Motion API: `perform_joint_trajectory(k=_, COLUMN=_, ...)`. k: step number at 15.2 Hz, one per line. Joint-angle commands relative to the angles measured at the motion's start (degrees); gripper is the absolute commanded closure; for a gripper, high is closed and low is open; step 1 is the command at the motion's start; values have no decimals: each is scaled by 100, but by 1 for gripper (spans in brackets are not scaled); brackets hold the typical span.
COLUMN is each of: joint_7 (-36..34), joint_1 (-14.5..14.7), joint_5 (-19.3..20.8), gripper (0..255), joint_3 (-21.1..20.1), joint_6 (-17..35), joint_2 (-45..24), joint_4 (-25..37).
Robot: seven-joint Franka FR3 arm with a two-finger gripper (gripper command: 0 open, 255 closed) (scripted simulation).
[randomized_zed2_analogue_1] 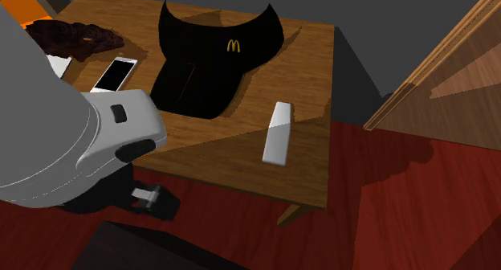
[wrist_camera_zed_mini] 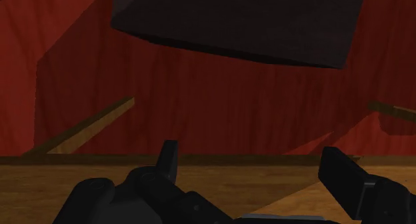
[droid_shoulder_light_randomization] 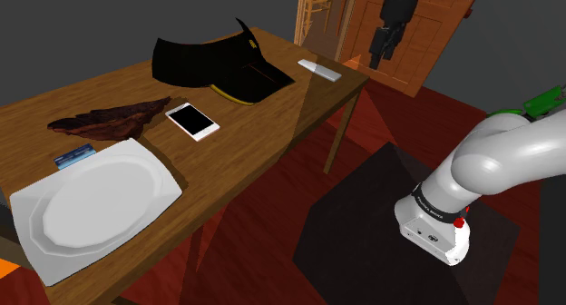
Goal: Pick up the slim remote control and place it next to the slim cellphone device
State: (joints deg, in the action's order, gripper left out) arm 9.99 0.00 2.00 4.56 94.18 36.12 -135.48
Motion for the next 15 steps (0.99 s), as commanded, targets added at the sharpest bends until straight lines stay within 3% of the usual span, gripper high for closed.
perform_joint_trajectory(k=1, joint_7=122, joint_1=-24, joint_5=57, gripper=0, joint_3=106, joint_6=331, joint_2=-391, joint_4=105)
perform_joint_trajectory(k=15, joint_7=948, joint_1=-131, joint_5=-81, gripper=0, joint_3=661, joint_6=1959, joint_2=-3256, joint_4=1563)
